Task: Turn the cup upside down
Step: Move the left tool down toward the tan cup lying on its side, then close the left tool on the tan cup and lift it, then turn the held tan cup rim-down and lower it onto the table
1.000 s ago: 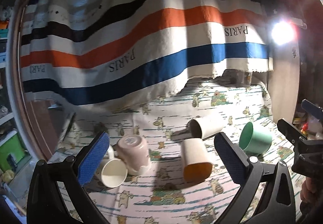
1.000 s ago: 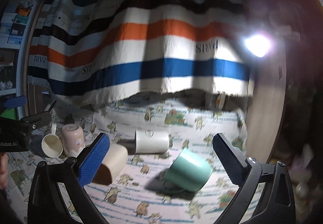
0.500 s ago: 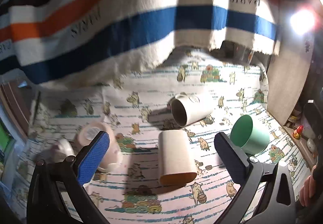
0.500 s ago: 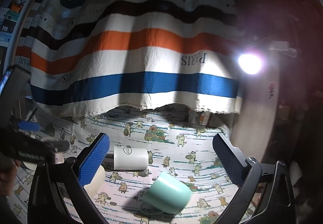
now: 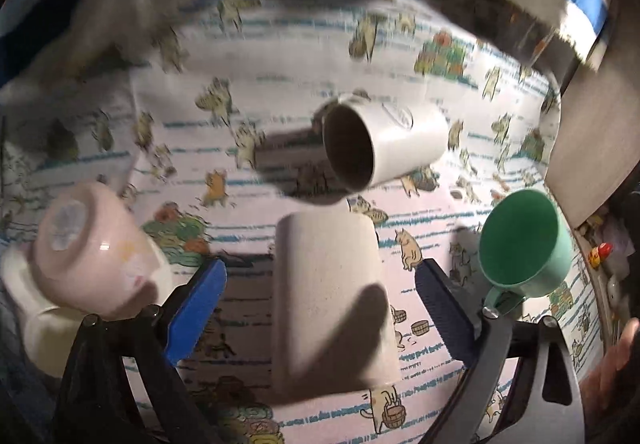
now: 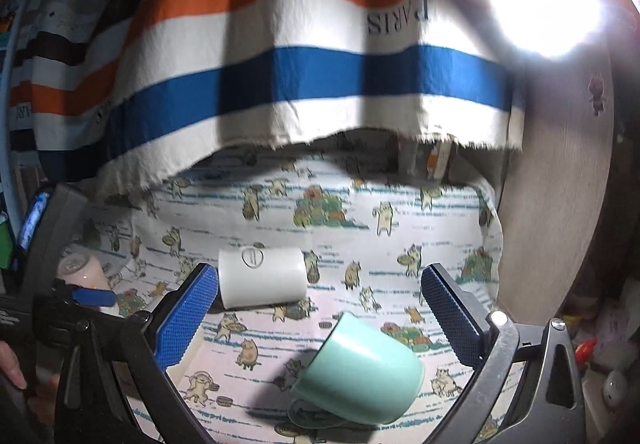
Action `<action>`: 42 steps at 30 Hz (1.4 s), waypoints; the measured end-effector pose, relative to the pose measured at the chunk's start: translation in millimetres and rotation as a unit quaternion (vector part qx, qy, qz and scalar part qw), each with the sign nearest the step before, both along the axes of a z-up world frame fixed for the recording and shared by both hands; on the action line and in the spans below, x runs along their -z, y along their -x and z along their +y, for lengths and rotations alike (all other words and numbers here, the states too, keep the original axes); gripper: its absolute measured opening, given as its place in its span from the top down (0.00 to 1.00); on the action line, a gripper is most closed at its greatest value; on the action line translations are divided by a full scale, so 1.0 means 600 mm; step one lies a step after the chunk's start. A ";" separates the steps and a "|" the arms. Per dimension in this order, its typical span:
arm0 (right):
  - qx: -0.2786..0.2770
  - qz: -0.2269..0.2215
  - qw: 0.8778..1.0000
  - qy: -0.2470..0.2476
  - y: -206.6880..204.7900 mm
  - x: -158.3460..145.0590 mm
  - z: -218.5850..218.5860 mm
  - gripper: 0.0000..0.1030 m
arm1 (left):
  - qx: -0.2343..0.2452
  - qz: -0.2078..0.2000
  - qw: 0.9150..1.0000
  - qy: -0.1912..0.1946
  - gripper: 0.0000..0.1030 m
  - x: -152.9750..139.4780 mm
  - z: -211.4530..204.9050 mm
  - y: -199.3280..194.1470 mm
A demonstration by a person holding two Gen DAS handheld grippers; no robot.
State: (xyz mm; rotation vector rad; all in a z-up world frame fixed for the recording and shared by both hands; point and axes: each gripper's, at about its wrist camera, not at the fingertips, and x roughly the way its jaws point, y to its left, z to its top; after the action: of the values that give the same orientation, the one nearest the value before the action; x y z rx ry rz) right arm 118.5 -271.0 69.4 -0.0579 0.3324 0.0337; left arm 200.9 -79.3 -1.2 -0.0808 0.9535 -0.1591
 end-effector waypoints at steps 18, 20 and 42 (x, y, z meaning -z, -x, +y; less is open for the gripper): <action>0.009 0.098 0.995 -0.030 -0.048 0.046 -0.021 0.34 | -0.008 0.073 0.997 0.005 0.34 0.053 -0.013 -0.052; 0.011 0.097 0.995 -0.033 -0.049 0.045 -0.024 0.34 | -0.009 0.075 0.997 0.011 0.34 0.052 -0.010 -0.053; 0.002 0.051 0.998 -0.039 -0.025 0.031 -0.021 0.33 | 0.044 -0.069 0.997 -0.017 0.35 -0.067 -0.026 0.091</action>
State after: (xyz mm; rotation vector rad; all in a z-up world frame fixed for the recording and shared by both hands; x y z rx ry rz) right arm 133.4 -283.9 50.8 0.0226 0.4323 0.0460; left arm 146.6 -94.8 38.7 0.0026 0.8222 -0.2268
